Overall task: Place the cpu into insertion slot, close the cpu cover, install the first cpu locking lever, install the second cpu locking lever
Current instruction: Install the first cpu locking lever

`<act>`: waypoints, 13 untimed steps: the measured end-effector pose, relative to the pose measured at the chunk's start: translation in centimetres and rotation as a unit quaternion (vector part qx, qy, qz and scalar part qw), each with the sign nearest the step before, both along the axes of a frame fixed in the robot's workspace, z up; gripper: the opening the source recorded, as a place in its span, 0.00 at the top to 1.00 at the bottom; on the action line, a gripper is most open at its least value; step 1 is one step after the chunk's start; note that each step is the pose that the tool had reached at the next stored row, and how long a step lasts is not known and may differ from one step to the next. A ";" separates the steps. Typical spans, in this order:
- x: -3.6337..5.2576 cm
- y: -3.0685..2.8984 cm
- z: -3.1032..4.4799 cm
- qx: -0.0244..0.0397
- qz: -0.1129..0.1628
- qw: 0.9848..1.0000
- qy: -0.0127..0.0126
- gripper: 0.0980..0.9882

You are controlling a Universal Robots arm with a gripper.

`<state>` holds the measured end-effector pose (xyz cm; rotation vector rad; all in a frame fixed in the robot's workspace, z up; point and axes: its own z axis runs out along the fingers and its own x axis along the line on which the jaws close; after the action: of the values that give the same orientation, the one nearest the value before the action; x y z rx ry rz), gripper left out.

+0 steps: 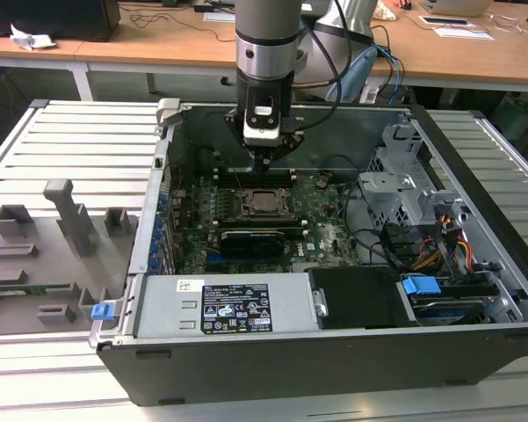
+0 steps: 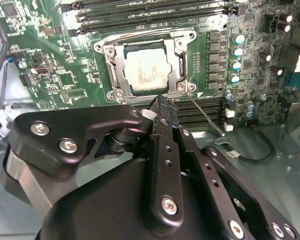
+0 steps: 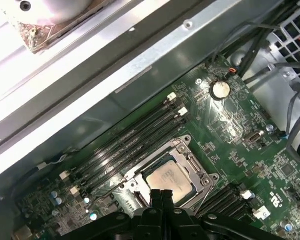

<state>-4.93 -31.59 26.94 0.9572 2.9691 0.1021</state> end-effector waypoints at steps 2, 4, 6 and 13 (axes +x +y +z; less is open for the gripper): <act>0.00 0.00 0.00 0.000 0.016 1.000 0.000 0.99; 0.00 0.00 0.00 0.000 0.035 0.999 0.000 0.99; 0.00 0.00 0.00 0.000 0.050 0.999 0.000 0.99; 0.00 0.00 0.00 0.000 0.105 0.994 0.000 0.99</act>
<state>-4.93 -31.59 26.94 0.6424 3.0597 0.1051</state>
